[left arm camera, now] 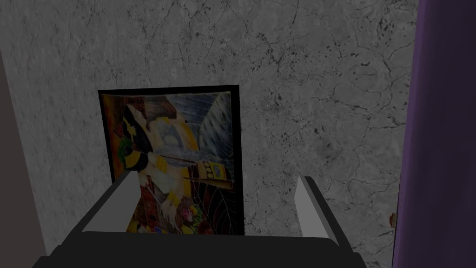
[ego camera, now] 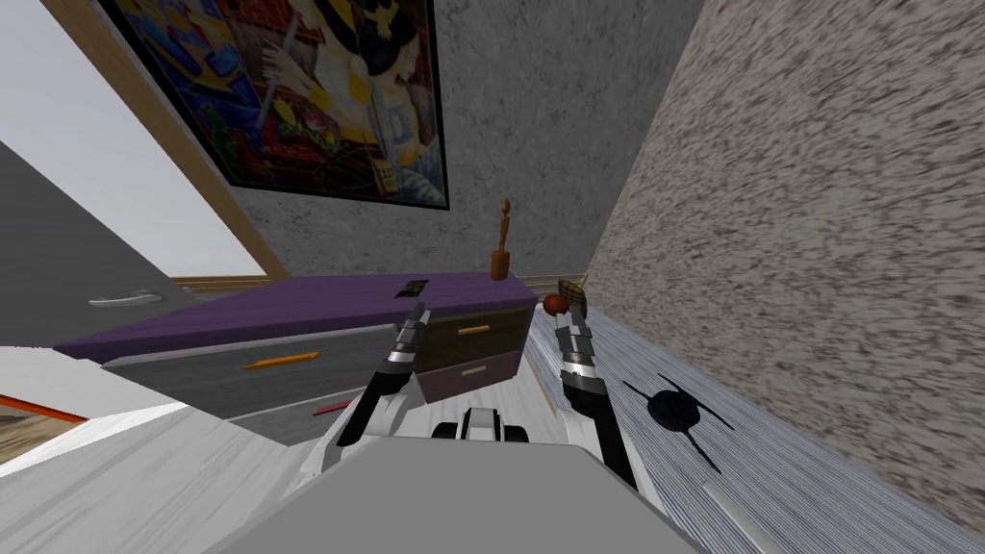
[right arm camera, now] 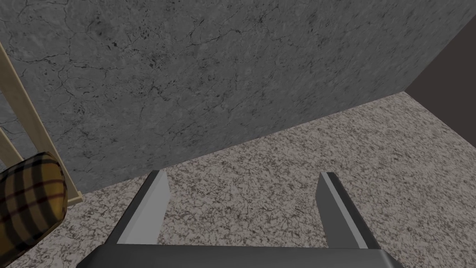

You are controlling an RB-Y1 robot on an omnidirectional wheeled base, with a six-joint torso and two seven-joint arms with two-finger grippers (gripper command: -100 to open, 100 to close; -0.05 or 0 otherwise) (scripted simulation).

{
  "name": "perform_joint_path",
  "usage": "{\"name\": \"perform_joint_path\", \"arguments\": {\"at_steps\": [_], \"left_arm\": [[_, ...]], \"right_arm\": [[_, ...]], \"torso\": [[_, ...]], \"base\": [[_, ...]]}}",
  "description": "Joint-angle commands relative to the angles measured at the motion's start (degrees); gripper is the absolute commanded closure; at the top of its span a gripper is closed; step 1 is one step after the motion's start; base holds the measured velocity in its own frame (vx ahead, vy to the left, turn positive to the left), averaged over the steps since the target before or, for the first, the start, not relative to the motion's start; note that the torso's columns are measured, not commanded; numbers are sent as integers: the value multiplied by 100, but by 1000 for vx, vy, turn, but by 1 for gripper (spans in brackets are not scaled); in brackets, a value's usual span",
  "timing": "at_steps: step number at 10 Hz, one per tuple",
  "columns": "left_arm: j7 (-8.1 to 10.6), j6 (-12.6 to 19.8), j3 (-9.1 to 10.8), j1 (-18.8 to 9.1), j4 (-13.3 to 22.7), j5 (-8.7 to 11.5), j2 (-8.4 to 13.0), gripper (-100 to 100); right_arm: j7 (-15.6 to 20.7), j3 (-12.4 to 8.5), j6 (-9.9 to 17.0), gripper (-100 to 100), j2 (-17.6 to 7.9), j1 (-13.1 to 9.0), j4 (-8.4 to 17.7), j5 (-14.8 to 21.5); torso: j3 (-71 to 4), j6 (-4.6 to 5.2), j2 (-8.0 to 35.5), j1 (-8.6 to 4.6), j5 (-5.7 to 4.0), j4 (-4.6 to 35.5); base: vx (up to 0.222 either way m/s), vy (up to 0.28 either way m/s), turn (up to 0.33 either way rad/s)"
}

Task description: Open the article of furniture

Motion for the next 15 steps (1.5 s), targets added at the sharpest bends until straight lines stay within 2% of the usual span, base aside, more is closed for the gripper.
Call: {"name": "perform_joint_path", "arguments": {"at_steps": [1, 12, 15], "left_arm": [[-30, -38, -9, -103, 387, 77, 45, -100], [-243, -159, -138, -616, 1960, 370, 92, -100], [-335, -215, -193, -831, 2540, 496, 81, -100]], "right_arm": [[0, 0, 0, 0, 0, 0, 0, 0], [0, 0, 0, 0, 0, 0, 0, 0], [0, 0, 0, 0, 0, 0, 0, 0]], "torso": [[3, 1, 5, 5, 1, 1], [0, -1, -1, -3, -1, 0], [-2, 0, -4, -3, -1, -1]], "base": [[14, -41, 60], [16, -48, 75], [17, -47, 97]]}}
